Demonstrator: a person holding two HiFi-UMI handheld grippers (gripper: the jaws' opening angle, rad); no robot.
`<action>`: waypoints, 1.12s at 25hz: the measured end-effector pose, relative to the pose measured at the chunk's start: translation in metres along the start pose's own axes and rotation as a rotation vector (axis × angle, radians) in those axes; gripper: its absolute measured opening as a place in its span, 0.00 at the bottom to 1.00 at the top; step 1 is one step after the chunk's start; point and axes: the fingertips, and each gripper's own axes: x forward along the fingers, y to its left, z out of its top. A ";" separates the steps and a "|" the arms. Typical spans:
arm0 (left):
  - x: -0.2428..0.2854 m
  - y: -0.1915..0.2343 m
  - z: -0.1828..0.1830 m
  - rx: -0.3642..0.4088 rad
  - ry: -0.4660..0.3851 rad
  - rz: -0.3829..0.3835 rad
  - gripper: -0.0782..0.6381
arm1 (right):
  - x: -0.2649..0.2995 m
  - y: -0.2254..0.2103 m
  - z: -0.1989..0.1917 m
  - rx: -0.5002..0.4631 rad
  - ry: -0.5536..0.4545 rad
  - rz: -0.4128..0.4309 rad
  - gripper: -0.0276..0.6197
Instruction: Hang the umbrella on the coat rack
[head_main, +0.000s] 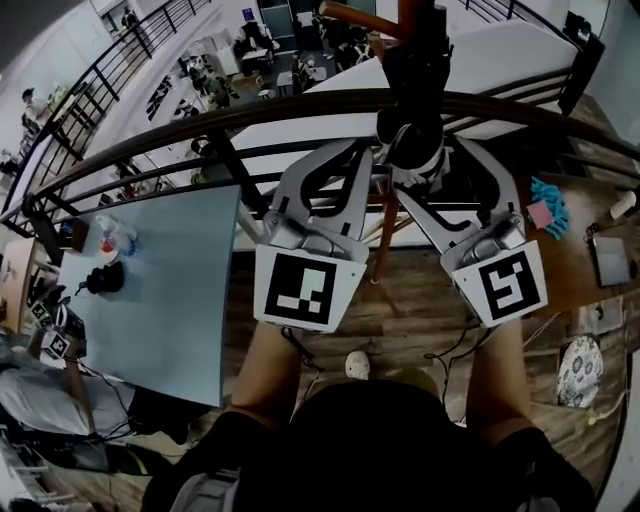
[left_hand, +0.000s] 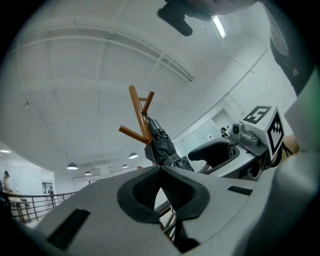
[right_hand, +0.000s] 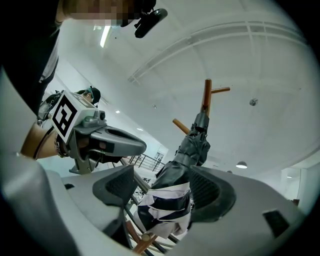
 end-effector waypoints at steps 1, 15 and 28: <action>-0.001 -0.002 0.001 0.003 -0.001 -0.003 0.13 | -0.002 0.000 0.000 -0.001 -0.002 0.001 0.60; -0.021 -0.059 0.025 0.026 0.019 -0.020 0.13 | -0.054 0.003 0.011 0.029 -0.047 0.015 0.58; -0.064 -0.153 0.051 0.039 0.033 -0.004 0.13 | -0.170 0.015 0.033 0.049 -0.159 -0.068 0.09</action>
